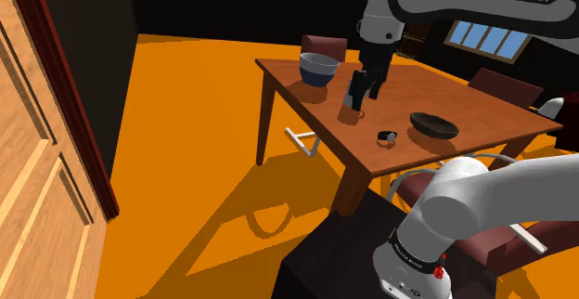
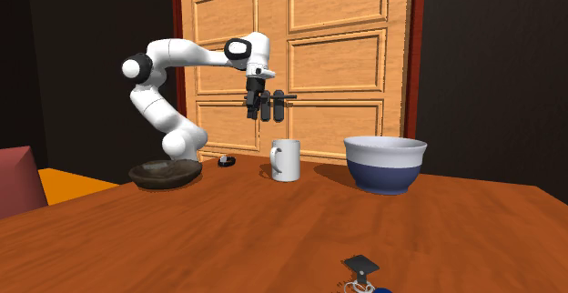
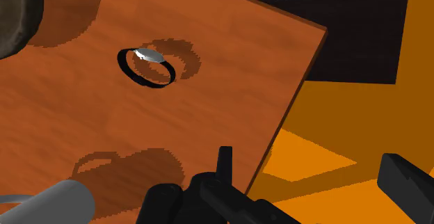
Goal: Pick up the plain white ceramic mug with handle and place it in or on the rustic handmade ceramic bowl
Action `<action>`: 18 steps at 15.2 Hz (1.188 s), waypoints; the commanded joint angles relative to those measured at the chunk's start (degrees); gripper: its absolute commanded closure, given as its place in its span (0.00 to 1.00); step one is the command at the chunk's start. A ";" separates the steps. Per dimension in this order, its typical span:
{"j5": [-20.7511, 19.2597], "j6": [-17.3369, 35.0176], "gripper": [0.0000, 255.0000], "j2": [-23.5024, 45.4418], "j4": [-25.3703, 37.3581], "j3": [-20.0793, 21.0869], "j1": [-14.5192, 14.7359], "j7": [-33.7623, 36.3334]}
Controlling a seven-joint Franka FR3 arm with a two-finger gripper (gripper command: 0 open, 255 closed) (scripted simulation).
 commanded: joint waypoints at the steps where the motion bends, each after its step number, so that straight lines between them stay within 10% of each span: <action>1: 0.00 0.00 0.00 0.00 0.00 0.00 0.00 0.00; 18: -4.14 7.49 0.00 29.74 20.87 -16.88 -6.67 -15.90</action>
